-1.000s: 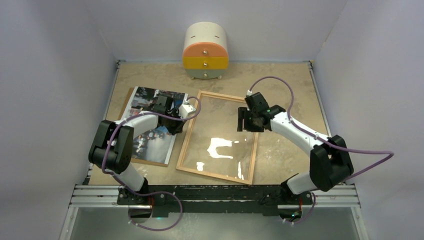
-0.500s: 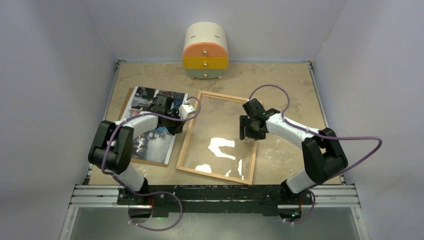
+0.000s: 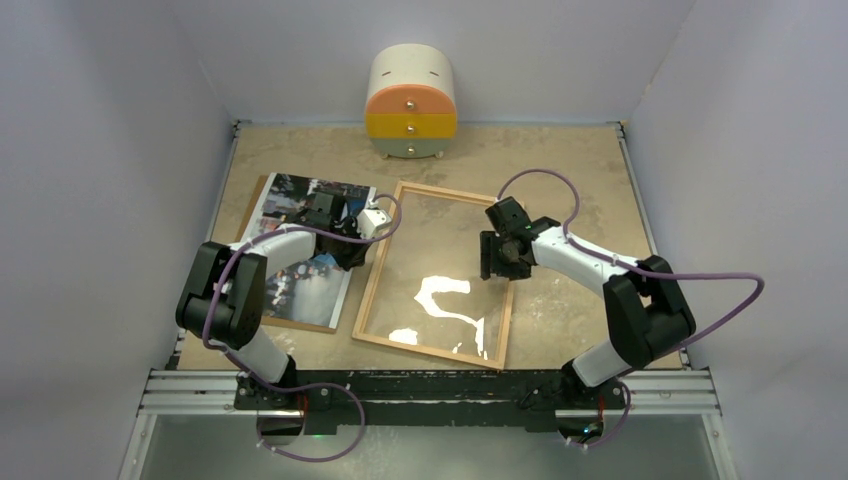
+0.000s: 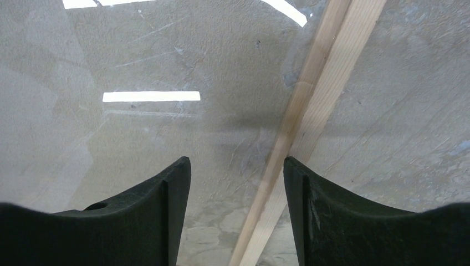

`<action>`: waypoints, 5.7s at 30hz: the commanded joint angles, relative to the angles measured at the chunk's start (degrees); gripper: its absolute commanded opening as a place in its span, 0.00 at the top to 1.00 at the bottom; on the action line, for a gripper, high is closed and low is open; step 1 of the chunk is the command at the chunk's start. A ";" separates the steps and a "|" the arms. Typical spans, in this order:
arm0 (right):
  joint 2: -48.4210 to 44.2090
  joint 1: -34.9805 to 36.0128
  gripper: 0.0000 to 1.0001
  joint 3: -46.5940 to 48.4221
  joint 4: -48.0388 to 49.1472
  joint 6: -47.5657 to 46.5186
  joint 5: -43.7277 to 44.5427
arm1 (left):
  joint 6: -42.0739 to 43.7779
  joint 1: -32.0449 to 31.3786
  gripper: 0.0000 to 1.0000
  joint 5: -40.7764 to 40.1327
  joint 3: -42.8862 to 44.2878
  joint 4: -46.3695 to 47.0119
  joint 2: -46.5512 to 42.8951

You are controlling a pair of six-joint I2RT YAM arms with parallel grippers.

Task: Put the photo into the frame
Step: Adjust the photo frame item on the photo frame.

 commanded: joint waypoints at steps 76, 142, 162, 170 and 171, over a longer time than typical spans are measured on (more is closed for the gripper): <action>5.53 -15.80 0.27 2.90 12.46 3.27 -24.93 | 3.20 -3.32 1.00 0.43 -4.80 2.01 2.65; 33.30 -4.36 0.31 47.12 1.77 -2.26 -12.20 | 6.87 -2.62 1.00 5.29 -3.20 -0.72 2.42; 42.76 -0.88 0.34 55.88 -1.19 -2.30 -10.93 | 6.49 -2.62 1.00 4.91 -3.89 -0.12 2.25; 30.98 -2.24 0.24 53.42 -5.01 -2.83 -10.45 | 6.14 -2.55 1.00 3.78 -3.33 -0.45 1.63; 28.38 -2.93 0.22 50.21 -4.19 -2.35 -9.80 | 6.03 -2.54 1.00 3.82 -3.30 -0.34 1.56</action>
